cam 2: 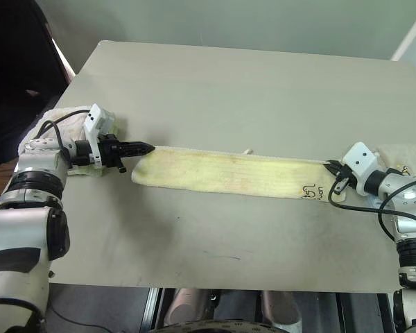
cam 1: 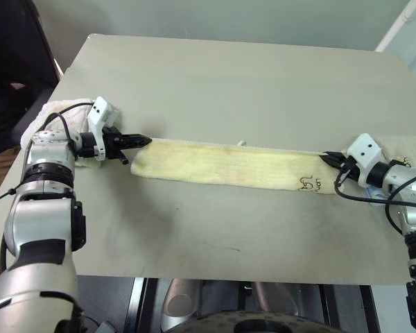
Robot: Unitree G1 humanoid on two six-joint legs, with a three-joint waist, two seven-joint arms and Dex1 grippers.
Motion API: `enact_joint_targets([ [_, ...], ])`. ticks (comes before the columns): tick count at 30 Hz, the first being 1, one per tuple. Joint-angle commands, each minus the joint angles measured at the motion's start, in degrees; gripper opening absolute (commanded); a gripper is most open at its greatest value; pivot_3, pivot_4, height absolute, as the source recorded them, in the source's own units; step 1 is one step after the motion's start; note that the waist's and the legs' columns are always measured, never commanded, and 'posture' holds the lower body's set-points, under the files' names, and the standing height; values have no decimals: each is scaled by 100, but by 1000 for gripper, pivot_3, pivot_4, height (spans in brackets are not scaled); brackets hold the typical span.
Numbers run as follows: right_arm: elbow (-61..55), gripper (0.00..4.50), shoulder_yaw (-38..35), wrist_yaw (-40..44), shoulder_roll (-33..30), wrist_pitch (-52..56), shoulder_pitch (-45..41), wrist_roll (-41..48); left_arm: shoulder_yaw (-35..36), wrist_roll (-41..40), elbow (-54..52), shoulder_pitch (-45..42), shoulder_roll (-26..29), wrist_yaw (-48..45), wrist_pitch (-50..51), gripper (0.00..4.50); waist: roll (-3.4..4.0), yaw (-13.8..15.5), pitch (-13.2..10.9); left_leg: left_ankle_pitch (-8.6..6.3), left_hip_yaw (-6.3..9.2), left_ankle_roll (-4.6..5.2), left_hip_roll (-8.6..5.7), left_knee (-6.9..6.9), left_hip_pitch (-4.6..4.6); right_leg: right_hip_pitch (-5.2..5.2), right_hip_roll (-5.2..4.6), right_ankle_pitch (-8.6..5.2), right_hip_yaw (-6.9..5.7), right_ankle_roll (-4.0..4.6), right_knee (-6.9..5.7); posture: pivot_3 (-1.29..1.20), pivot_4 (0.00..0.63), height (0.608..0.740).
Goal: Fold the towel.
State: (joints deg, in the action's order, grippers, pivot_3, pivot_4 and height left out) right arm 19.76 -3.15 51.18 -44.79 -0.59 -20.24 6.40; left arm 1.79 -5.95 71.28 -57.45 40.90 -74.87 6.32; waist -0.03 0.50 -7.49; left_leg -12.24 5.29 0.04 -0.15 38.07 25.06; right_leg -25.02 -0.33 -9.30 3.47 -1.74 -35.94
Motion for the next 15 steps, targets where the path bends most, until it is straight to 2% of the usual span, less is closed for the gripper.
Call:
enact_joint_targets([
  [1, -170, 976, -173, 36, 2, -69, -20, 157, 121, 51, 21, -182, 87, 25, -13, 1009, 0, 0, 0, 0, 0, 0, 1, 0, -1, 0, 0, 0, -1, 2, 0, 0, 150, 740],
  [11, -364, 4454, -444, -152, 114, 88, -85, 398, 341, 32, -8, -241, 90, 134, -159, 4490, 0, 0, 0, 1, -1, 0, 0, 0, -1, 0, 1, -10, -1, 27, 0, 0, 150, 740],
  [15, -678, 4454, -896, -380, 199, 831, -157, 931, 439, -17, -108, -233, 94, 120, -418, 4490, 1, 2, 0, 1, -2, 0, 0, 0, -1, 0, 1, -12, 0, 29, 0, 0, 150, 740],
])
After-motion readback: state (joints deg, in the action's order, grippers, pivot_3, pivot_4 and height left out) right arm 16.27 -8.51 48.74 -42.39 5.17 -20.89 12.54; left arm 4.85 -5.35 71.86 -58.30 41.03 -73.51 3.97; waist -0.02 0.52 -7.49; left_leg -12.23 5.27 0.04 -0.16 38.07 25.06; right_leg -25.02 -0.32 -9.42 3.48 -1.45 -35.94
